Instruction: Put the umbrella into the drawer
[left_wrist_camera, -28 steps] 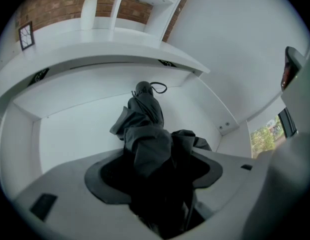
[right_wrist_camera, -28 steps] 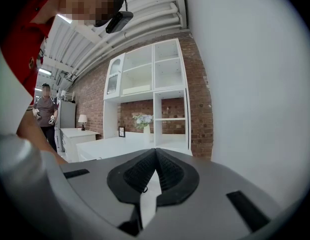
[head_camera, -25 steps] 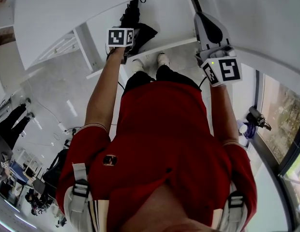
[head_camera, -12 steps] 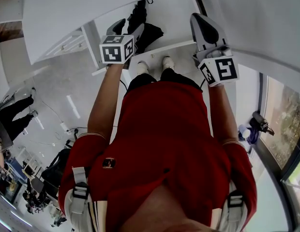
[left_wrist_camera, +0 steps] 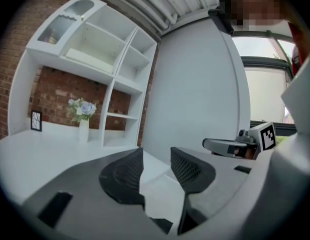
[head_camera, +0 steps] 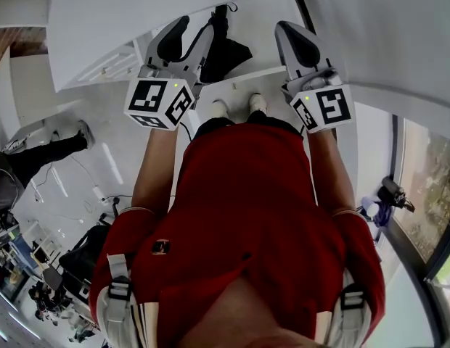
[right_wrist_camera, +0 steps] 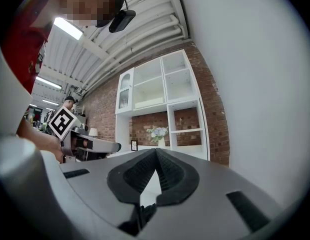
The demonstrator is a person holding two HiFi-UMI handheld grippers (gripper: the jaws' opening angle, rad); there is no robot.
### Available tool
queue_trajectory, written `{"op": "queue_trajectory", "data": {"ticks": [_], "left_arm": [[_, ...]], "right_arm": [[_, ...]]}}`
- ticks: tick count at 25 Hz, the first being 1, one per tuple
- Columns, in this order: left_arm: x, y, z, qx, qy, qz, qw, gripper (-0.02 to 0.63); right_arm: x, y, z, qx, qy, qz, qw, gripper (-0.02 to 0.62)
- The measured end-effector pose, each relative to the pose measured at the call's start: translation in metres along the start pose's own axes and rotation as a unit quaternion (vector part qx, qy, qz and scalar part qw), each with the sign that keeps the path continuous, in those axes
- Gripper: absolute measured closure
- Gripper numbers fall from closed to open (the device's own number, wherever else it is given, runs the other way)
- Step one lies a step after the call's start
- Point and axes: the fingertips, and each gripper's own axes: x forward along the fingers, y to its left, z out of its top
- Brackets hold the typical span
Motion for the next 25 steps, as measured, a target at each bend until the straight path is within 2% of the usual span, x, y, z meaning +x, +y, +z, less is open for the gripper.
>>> {"op": "queue_trajectory", "data": {"ticks": [5,9,14,25], "left_arm": [[-0.019,-0.007,0.030,0.026,-0.051,0.009,0.9983,0.546],[-0.027,-0.015,0.039,0.050,-0.061,0.007,0.9969,0.596],[-0.030,-0.021,0.043,0.063,-0.065,-0.005,0.9959,0.600],[-0.028,-0.024,0.039,0.059,-0.059,-0.012,0.9964,0.600]], "right_arm": [[-0.002,0.009,0.017,-0.004,-0.022,0.004,1.000,0.597],[-0.006,0.014,0.026,-0.008,-0.034,0.005,0.999,0.597],[-0.006,0.018,0.032,-0.017,-0.039,0.005,0.999,0.597],[-0.008,0.019,0.033,-0.027,-0.037,0.005,0.999,0.597]]}}
